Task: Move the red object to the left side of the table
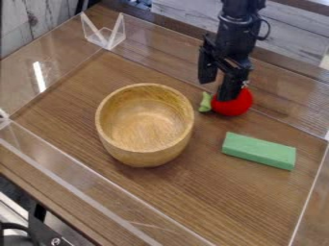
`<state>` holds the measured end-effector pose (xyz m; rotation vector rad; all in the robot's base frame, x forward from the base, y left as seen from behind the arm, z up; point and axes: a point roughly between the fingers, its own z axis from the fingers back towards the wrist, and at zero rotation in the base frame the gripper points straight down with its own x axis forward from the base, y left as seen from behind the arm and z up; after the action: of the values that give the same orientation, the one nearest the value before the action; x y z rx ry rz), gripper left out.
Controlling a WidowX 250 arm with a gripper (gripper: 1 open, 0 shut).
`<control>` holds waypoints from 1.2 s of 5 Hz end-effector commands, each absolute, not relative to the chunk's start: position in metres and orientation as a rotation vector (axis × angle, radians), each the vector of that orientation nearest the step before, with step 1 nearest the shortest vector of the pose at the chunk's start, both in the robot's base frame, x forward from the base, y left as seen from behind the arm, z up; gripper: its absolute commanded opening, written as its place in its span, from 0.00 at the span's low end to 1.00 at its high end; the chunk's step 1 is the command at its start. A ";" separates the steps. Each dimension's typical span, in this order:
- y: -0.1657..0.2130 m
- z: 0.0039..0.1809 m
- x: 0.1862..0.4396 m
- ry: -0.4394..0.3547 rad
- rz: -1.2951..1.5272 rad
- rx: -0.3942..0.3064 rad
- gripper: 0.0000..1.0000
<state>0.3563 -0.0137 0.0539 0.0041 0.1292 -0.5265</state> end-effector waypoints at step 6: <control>-0.017 0.045 0.373 -0.002 -0.663 0.015 1.00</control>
<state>0.3672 -0.0191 0.0306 -0.0016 0.0466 -0.6653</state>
